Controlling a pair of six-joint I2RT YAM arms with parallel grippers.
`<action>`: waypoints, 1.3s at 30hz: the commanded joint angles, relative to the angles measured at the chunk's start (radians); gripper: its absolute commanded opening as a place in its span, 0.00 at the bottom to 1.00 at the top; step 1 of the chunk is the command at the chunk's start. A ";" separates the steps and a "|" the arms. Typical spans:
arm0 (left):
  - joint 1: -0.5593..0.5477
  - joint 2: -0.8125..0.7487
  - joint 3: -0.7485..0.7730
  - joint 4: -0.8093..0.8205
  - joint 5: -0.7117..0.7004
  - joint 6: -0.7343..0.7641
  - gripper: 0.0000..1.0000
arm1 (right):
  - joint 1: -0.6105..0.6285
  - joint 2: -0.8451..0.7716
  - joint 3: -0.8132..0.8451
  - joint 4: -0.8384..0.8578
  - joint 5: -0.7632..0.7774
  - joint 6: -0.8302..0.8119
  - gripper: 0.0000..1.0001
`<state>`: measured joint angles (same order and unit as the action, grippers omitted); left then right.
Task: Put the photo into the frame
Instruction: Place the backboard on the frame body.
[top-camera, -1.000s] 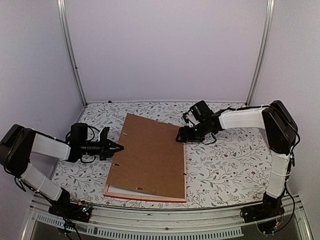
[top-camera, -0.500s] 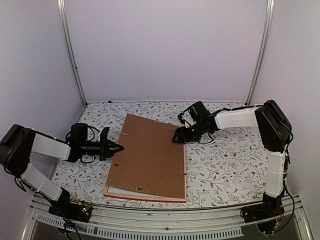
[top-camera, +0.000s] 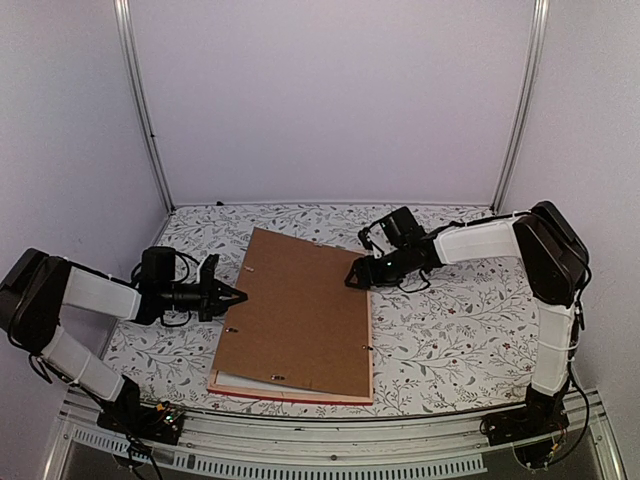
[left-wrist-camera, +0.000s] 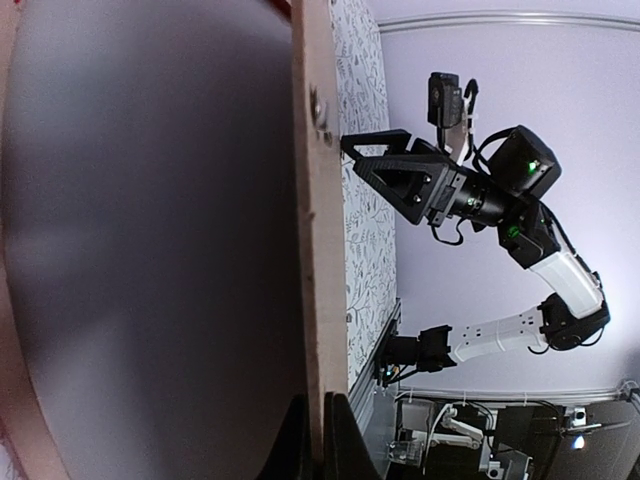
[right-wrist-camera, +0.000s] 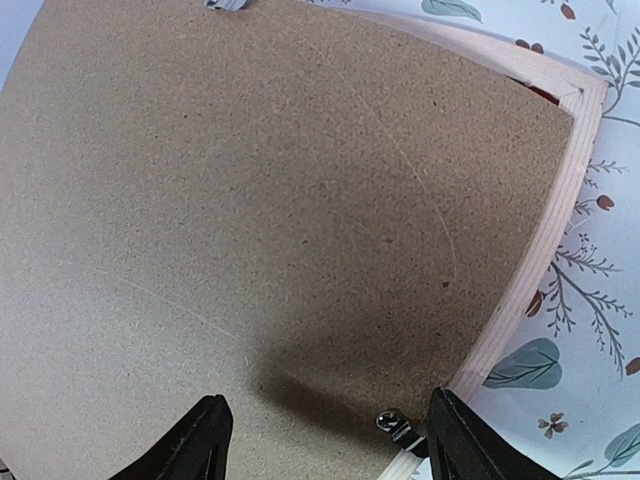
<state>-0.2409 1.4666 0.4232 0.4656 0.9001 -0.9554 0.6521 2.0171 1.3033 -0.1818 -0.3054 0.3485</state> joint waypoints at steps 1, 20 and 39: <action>0.005 -0.008 -0.003 -0.037 -0.049 0.074 0.00 | 0.031 -0.031 -0.034 -0.025 -0.045 0.031 0.70; 0.005 0.003 -0.012 -0.041 -0.064 0.087 0.00 | 0.109 -0.097 -0.055 -0.054 -0.023 0.068 0.70; 0.005 0.007 -0.023 -0.029 -0.076 0.082 0.00 | 0.175 -0.316 -0.250 -0.130 0.055 0.119 0.70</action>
<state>-0.2409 1.4662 0.4225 0.4515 0.8856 -0.9421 0.7845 1.7420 1.0729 -0.2882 -0.2653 0.4538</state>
